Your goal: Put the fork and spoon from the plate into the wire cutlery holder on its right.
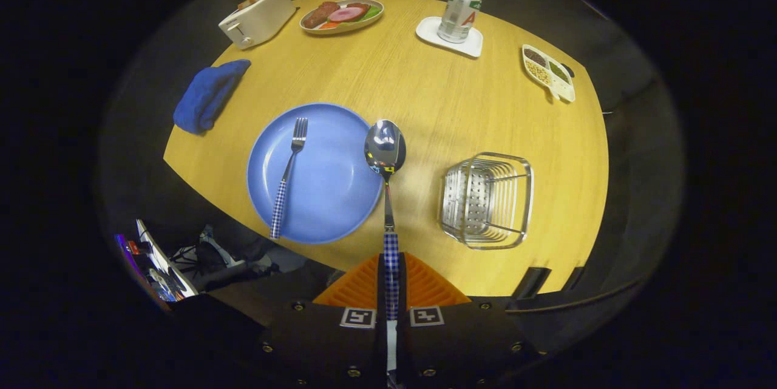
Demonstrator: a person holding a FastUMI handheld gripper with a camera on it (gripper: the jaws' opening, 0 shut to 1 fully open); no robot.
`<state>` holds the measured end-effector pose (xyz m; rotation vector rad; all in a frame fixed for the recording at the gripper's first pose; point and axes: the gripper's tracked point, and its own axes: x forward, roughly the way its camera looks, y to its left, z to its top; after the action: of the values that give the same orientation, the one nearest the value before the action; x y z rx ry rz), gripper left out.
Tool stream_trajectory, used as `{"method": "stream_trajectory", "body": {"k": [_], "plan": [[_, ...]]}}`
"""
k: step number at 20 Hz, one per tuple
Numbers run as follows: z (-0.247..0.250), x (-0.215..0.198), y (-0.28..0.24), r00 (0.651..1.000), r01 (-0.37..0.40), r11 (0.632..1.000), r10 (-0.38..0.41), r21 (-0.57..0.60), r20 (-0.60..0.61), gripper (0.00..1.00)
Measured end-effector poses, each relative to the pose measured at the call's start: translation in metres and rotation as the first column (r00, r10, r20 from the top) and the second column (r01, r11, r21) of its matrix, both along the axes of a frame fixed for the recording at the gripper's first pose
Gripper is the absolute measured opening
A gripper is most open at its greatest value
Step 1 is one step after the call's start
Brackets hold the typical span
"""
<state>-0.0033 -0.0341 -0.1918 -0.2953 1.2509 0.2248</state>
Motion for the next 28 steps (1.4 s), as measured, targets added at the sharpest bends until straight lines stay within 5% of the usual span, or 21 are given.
{"method": "stream_trajectory", "body": {"k": [12, 28], "plan": [[0.025, -0.005, -0.099, 0.973, -0.09, 0.979, 0.047, -0.182, -0.228, 0.06], [0.001, 0.035, -0.104, 0.887, -0.15, 0.951, 0.01, -0.27, -0.461, 0.1]]}}
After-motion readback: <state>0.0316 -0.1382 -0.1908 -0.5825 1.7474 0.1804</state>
